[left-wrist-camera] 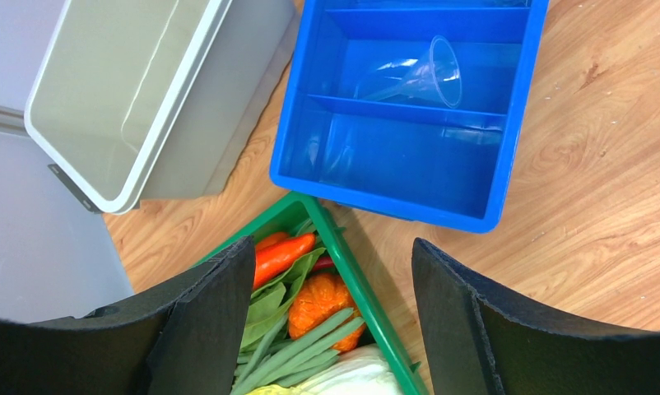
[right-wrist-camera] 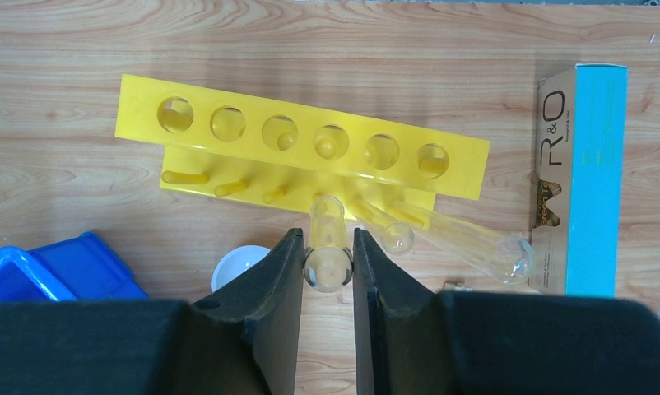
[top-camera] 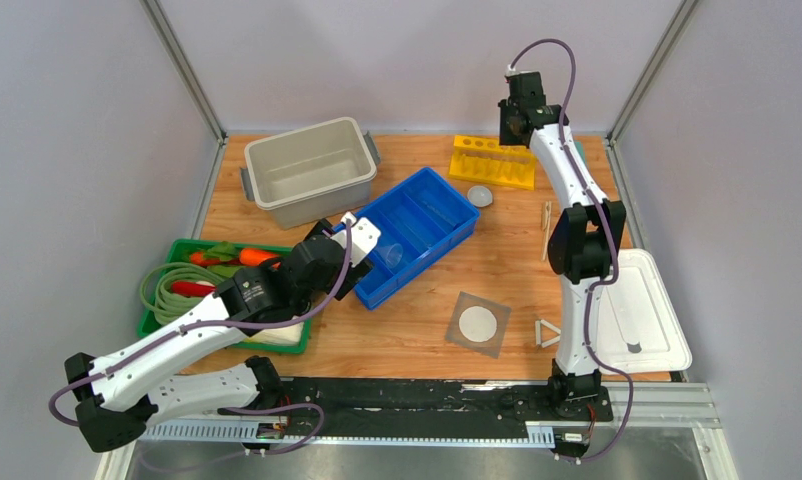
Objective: Organize the chemistry lab equipment
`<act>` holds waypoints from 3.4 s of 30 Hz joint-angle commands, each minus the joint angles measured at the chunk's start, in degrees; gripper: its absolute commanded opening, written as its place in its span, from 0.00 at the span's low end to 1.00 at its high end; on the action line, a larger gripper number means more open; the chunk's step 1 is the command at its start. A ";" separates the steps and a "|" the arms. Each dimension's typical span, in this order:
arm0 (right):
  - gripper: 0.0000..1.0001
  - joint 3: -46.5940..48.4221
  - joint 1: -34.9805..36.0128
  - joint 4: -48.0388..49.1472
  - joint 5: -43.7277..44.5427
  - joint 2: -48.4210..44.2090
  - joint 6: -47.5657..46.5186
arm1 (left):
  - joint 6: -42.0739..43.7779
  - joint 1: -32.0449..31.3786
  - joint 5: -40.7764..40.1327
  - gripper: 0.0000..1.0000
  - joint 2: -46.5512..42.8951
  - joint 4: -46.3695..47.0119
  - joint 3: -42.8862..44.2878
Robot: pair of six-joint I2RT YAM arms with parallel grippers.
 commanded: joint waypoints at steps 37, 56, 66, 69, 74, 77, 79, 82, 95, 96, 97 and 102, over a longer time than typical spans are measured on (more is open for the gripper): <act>0.55 -38.93 -0.70 1.18 -3.17 -28.47 10.73 | 0.04 -0.27 -2.46 0.75 -2.76 0.78 0.73; 0.44 -50.91 -11.78 1.53 -5.28 -22.42 13.28 | -0.14 -0.27 -5.01 0.73 -3.64 0.69 0.47; 0.34 -50.82 -12.40 1.09 -3.34 -16.18 11.61 | 0.03 -0.36 -5.01 0.69 -3.29 0.87 0.29; 0.28 -51.35 -12.31 1.18 -2.38 -15.56 11.26 | 0.12 -0.36 -5.09 0.68 -3.03 0.87 0.29; 0.11 -52.58 -12.22 2.85 -3.87 -17.22 10.99 | 0.03 -0.36 -5.18 0.66 -2.59 0.95 0.29; 0.00 -53.80 -11.52 4.07 -8.34 -19.59 10.99 | -0.05 -0.27 -4.92 0.63 -2.24 0.87 0.38; 0.00 -55.21 -10.64 4.87 -8.88 -22.31 11.61 | -0.84 -0.27 -5.27 0.63 -2.24 0.87 0.47; 0.00 -57.75 -9.85 6.88 -13.26 -28.01 13.10 | -3.73 -0.27 -5.62 0.63 -2.59 1.48 0.82; 0.00 -83.85 2.26 29.28 -39.98 -67.03 26.19 | -20.08 -0.18 12.82 0.68 0.22 4.81 9.34; 0.00 -85.87 4.28 32.35 -41.21 -70.02 27.68 | -21.22 -0.01 14.66 0.70 0.83 5.78 10.04; 0.00 -87.37 6.65 34.99 -41.14 -72.57 29.35 | -22.28 -0.01 16.07 0.70 1.71 6.48 10.83; 0.00 -91.07 18.52 41.52 -35.96 -80.93 33.05 | -26.33 0.35 18.90 0.71 7.25 8.25 14.87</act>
